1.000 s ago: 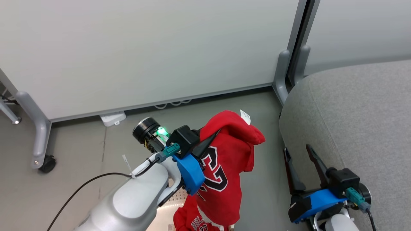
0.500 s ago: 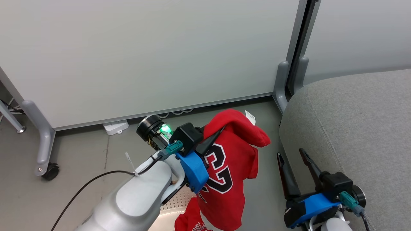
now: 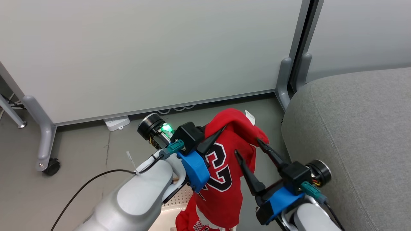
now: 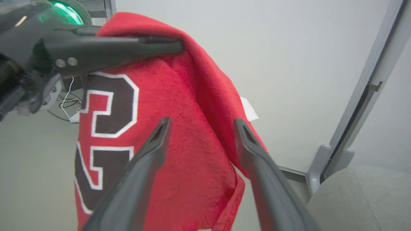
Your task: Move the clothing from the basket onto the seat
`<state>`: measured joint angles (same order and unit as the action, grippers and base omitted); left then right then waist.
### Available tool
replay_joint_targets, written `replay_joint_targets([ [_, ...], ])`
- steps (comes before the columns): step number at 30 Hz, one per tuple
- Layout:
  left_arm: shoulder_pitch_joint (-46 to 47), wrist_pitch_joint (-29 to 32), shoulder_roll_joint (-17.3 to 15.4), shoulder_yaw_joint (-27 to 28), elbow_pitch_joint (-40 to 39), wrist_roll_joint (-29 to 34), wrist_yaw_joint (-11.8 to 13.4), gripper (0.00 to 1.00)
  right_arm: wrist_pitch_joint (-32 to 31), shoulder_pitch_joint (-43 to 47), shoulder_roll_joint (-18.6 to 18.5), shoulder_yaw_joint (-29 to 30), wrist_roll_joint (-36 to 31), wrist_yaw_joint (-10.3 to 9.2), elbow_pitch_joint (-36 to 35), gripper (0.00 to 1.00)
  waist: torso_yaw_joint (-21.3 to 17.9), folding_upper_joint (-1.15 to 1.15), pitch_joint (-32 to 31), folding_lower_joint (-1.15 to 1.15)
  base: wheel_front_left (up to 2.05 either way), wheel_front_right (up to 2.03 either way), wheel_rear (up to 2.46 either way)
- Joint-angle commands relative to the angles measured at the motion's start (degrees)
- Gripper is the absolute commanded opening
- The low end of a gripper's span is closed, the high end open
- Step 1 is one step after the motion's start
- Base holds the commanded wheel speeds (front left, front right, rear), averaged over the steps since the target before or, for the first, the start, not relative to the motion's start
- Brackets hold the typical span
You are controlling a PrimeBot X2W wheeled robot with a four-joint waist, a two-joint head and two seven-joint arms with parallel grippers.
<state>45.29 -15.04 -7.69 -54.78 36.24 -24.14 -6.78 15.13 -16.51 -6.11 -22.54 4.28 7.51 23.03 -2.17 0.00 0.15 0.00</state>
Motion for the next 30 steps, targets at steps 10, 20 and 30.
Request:
replay_joint_targets([
  [10,1.2,-0.2,1.4,-1.7,-0.5,0.7,-0.3,0.00,0.0,-9.0,-2.7,-10.7,2.2,-0.04,5.6,1.00,1.3,0.00,0.7,0.00,0.00,0.00,0.00],
  [20,2.1,-0.2,2.4,-2.9,-1.8,0.7,-0.6,0.00,0.0,-14.8,-2.6,-16.2,5.1,-0.04,15.0,1.00,2.4,0.00,1.9,0.00,0.00,0.00,0.00],
  [30,2.2,-0.2,2.2,-2.7,-2.0,0.8,-0.7,0.00,0.0,-15.5,-1.9,-17.7,6.9,-0.04,16.5,0.00,2.3,0.00,2.2,0.00,0.00,0.00,0.00],
])
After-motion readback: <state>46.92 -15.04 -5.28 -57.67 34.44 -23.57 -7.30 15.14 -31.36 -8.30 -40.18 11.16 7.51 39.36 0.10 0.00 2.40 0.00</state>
